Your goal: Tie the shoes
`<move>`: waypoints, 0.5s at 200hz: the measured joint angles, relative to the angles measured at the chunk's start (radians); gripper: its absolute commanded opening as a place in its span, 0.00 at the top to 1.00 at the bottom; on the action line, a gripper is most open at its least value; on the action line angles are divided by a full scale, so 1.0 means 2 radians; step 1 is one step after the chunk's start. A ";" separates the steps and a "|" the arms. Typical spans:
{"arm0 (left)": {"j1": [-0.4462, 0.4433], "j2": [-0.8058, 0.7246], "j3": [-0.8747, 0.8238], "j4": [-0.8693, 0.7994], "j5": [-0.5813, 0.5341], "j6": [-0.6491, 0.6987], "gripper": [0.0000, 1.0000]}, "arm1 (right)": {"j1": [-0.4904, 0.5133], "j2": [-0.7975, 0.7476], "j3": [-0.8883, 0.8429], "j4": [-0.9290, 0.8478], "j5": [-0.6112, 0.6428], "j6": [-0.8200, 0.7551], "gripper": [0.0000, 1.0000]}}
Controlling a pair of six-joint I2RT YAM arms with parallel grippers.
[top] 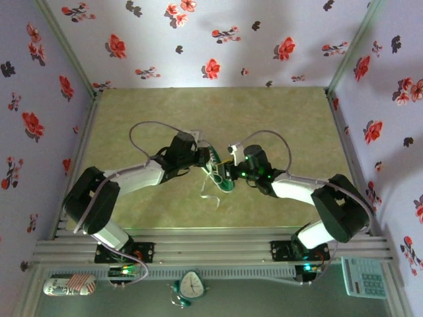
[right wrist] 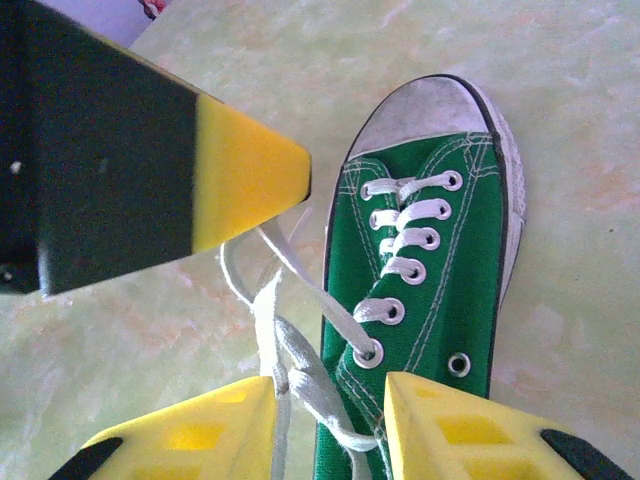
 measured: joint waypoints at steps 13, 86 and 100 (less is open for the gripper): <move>0.000 -0.008 -0.019 0.021 0.012 0.031 1.00 | 0.000 -0.003 0.000 0.000 0.005 0.000 0.65; -0.003 -0.032 -0.064 0.103 0.075 0.178 1.00 | 0.000 -0.008 -0.003 0.001 0.016 0.005 0.65; -0.002 -0.034 -0.073 0.120 0.085 0.185 1.00 | -0.001 -0.008 -0.005 0.008 0.014 0.011 0.65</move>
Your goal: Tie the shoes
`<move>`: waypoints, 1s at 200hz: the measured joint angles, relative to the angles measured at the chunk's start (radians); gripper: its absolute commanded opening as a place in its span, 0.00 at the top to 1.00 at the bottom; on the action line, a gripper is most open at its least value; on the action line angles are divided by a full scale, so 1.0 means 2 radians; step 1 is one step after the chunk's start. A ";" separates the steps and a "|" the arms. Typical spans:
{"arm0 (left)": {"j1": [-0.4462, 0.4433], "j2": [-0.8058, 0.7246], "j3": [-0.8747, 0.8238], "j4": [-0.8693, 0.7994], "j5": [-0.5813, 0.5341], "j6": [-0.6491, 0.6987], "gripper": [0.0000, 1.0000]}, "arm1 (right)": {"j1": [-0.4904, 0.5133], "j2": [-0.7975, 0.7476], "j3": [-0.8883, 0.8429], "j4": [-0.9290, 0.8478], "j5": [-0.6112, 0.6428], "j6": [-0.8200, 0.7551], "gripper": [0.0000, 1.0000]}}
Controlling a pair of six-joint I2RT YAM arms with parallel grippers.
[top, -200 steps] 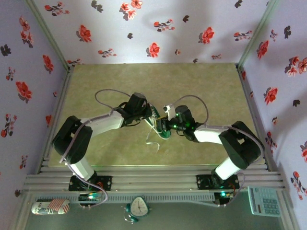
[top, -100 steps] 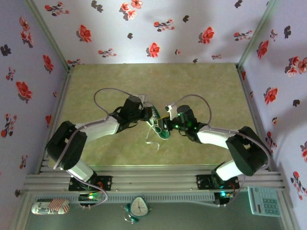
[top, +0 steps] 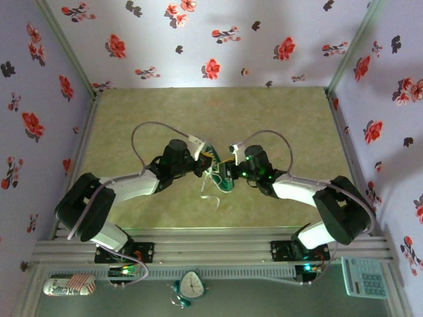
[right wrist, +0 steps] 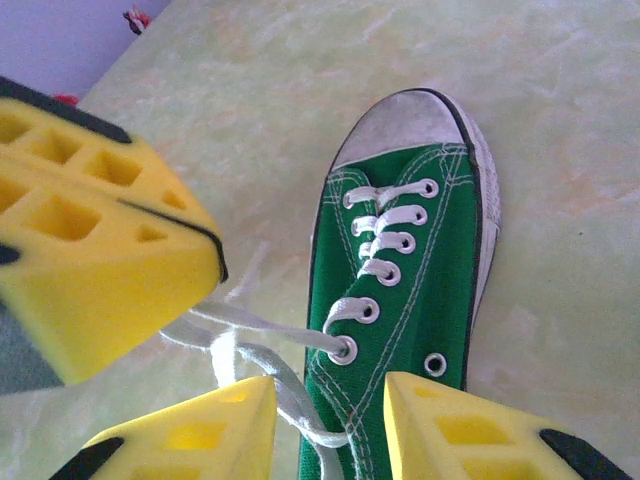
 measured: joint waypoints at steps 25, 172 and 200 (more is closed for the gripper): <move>0.003 0.000 -0.010 0.025 0.014 0.000 1.00 | -0.010 0.001 -0.012 0.032 -0.018 0.017 0.63; 0.019 0.038 -0.048 0.119 0.033 -0.106 1.00 | -0.006 -0.005 -0.018 0.030 -0.022 0.011 0.65; 0.011 0.038 -0.052 0.111 0.033 -0.107 1.00 | -0.006 -0.009 -0.023 0.023 -0.014 0.011 0.65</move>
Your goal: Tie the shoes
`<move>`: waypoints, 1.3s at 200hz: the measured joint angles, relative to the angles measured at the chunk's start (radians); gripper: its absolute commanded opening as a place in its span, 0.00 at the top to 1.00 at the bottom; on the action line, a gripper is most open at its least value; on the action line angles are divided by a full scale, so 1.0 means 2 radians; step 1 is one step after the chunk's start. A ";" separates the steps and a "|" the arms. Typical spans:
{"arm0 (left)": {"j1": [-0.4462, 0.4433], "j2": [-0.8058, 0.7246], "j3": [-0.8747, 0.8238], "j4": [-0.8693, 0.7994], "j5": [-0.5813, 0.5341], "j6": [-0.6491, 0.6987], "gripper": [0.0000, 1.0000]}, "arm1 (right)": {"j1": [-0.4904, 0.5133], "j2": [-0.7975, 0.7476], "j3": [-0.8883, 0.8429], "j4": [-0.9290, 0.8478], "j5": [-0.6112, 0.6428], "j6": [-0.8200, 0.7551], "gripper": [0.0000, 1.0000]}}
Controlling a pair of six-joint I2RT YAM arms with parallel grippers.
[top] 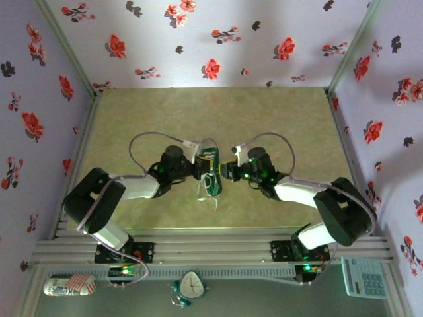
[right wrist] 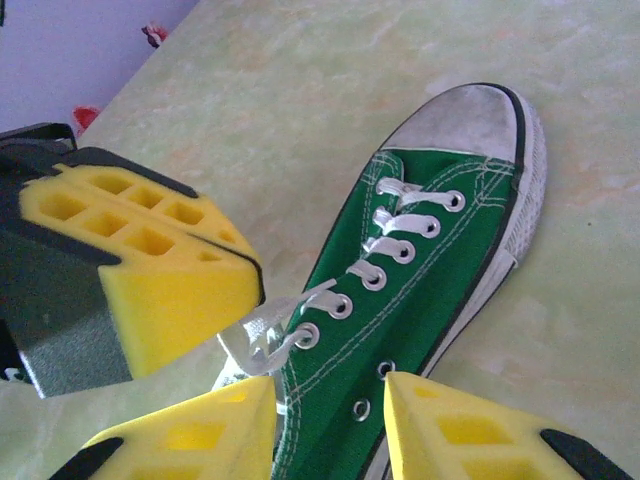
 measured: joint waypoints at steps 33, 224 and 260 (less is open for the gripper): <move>-0.014 0.000 -0.002 -0.014 -0.002 0.000 1.00 | 0.000 -0.014 -0.007 -0.006 0.010 0.000 0.65; -0.031 -0.113 -0.016 -0.152 -0.089 0.016 0.60 | 0.021 -0.046 0.010 -0.094 0.080 -0.015 0.65; -0.027 -0.116 -0.016 -0.165 -0.117 0.010 0.60 | 0.027 -0.038 0.047 -0.113 0.105 -0.007 0.66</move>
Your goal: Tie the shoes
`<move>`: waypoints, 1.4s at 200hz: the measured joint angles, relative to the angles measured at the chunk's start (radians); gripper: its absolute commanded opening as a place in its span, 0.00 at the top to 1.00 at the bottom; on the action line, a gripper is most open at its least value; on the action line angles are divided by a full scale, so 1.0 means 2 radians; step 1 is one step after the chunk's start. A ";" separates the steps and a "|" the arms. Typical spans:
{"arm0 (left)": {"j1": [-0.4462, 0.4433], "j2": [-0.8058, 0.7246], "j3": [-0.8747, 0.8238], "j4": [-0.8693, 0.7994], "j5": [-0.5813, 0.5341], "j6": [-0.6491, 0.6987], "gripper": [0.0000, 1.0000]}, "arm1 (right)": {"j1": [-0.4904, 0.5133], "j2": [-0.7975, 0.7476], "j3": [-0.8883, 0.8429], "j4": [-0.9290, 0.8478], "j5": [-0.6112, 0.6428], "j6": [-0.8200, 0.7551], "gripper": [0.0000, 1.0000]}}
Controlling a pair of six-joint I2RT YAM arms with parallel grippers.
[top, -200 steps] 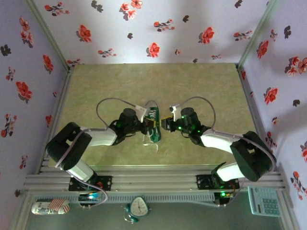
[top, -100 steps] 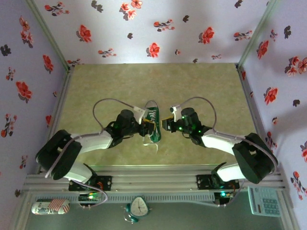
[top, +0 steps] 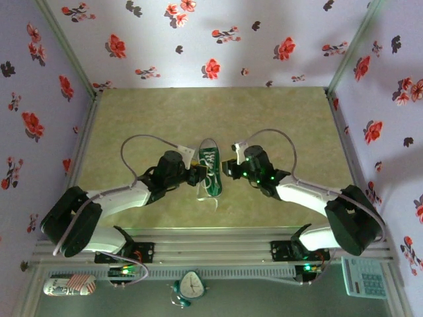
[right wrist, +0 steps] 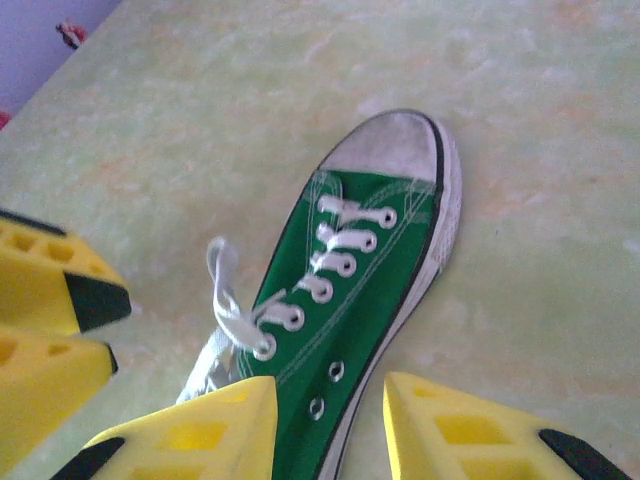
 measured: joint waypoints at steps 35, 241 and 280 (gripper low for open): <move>0.022 -0.017 0.000 -0.011 -0.035 -0.030 0.55 | 0.000 0.041 0.058 -0.040 0.010 0.006 0.67; 0.065 -0.097 -0.030 -0.074 -0.078 -0.089 0.50 | -0.015 0.261 0.302 -0.236 -0.167 -0.043 0.88; 0.066 -0.097 -0.030 -0.074 -0.078 -0.089 0.50 | -0.008 0.253 0.296 -0.247 -0.164 -0.063 0.84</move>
